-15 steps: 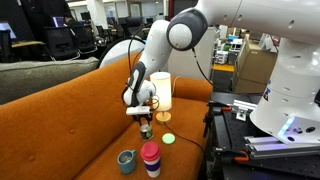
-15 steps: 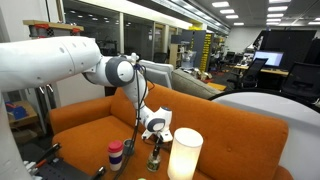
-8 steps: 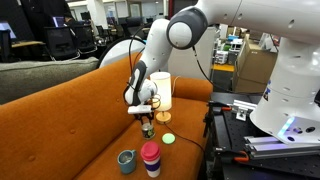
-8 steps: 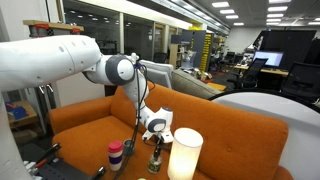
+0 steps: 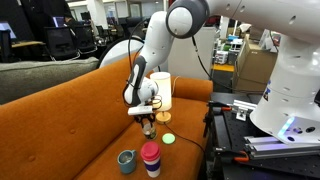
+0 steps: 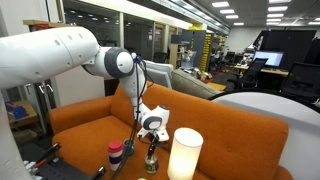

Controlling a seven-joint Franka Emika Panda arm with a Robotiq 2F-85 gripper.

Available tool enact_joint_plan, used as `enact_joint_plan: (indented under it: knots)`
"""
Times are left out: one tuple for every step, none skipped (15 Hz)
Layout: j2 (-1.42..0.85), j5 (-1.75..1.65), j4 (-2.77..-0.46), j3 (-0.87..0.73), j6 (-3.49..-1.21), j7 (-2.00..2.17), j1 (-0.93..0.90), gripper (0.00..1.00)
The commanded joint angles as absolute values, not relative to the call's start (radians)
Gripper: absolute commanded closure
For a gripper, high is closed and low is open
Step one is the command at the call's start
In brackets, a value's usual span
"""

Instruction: Put the white ball in the jar near the lamp

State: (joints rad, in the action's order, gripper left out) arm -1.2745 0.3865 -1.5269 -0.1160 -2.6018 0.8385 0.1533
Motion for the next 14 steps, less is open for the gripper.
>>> enact_joint_plan:
  knots:
    - [-1.224, 0.413, -1.588, -0.078, -2.619, 0.806, 0.168, 0.66]
    - [-1.227, 0.417, -1.583, -0.077, -2.618, 0.817, 0.165, 0.73]
    - [-1.229, 0.422, -1.578, -0.079, -2.617, 0.826, 0.165, 0.81]
    - [-1.23, 0.429, -1.575, -0.08, -2.614, 0.83, 0.166, 0.88]
    - [-1.23, 0.432, -1.574, -0.082, -2.615, 0.83, 0.168, 0.95]
    - [-1.226, 0.435, -1.576, -0.083, -2.618, 0.829, 0.171, 0.99]
    - [-1.222, 0.44, -1.579, -0.083, -2.622, 0.827, 0.174, 1.0]
    - [-1.214, 0.445, -1.587, -0.082, -2.627, 0.824, 0.178, 1.0]
    - [-1.209, 0.447, -1.593, -0.081, -2.631, 0.82, 0.182, 1.0]
    - [-1.201, 0.45, -1.603, -0.078, -2.636, 0.815, 0.187, 1.0]
    - [-1.193, 0.452, -1.613, -0.077, -2.642, 0.813, 0.19, 1.0]
    - [-1.187, 0.454, -1.622, -0.076, -2.648, 0.81, 0.193, 1.0]
    - [-1.183, 0.456, -1.631, -0.076, -2.657, 0.809, 0.195, 1.0]
    - [-1.176, 0.457, -1.646, -0.076, -2.669, 0.806, 0.197, 1.0]
